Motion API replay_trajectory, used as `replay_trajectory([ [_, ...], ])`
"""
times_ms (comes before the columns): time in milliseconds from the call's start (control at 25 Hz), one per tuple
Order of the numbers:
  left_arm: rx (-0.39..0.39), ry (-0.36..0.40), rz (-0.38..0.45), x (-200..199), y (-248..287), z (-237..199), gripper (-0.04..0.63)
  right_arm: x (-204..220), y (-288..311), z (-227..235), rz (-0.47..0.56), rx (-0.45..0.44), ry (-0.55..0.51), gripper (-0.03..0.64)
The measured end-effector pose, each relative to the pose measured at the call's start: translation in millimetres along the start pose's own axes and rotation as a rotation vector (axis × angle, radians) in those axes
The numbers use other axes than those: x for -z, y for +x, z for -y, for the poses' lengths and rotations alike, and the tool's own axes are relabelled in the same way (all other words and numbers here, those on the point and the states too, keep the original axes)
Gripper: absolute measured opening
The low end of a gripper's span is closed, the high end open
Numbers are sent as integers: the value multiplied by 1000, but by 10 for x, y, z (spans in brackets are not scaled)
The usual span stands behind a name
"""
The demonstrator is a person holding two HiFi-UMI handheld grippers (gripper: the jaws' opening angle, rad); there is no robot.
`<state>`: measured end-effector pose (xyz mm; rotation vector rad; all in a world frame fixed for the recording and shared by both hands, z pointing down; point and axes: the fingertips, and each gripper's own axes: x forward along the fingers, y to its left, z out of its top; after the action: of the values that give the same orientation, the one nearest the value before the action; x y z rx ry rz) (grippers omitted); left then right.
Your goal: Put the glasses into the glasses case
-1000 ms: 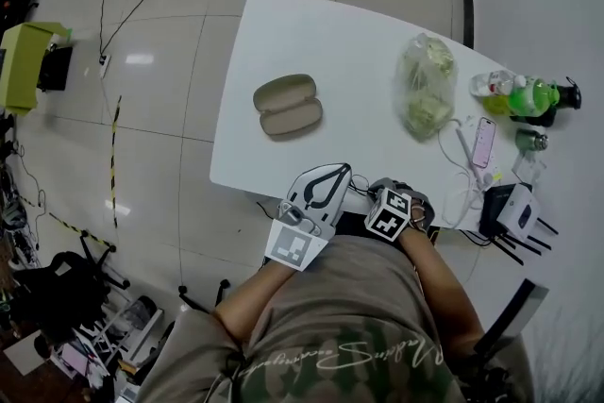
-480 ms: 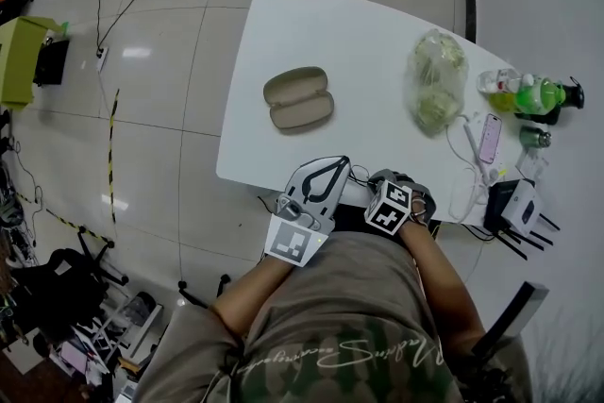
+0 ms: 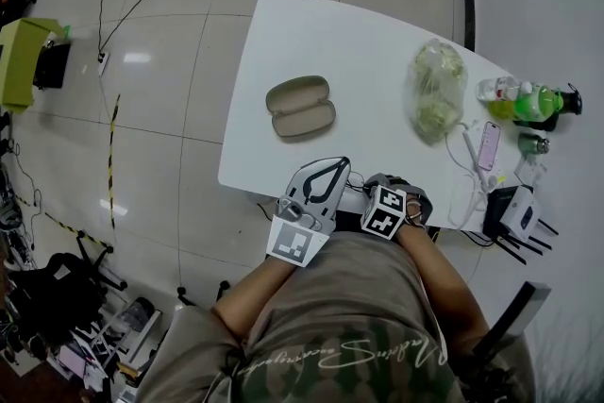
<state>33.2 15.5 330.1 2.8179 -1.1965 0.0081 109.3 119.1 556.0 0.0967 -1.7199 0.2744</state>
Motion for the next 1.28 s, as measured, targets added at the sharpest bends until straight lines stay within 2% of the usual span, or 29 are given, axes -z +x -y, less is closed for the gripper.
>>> replay_trajectory([
  [560, 18, -23, 0, 148, -4, -153, 6, -146, 42, -40, 9, -46, 27, 26],
  [600, 17, -17, 16, 171, -11, -162, 6, -157, 42, -42, 9, -48, 27, 26],
  [760, -17, 6, 205, 348, -130, -145, 6, -185, 65, -55, 2, -61, 18, 26],
  [880, -49, -27, 242, 460, -176, -156, 6, -192, 85, -81, -2, -75, 8, 26],
  [1040, -82, -71, 192, 558, -188, -210, 6, -202, 82, -80, 4, -82, -7, 26],
  [1200, -78, -54, 14, 491, -103, -372, 6, -265, 82, -58, 18, -94, -30, 26],
  [1280, -83, -60, -35, 473, -70, -464, 6, -327, 82, -23, 23, -99, -43, 26],
])
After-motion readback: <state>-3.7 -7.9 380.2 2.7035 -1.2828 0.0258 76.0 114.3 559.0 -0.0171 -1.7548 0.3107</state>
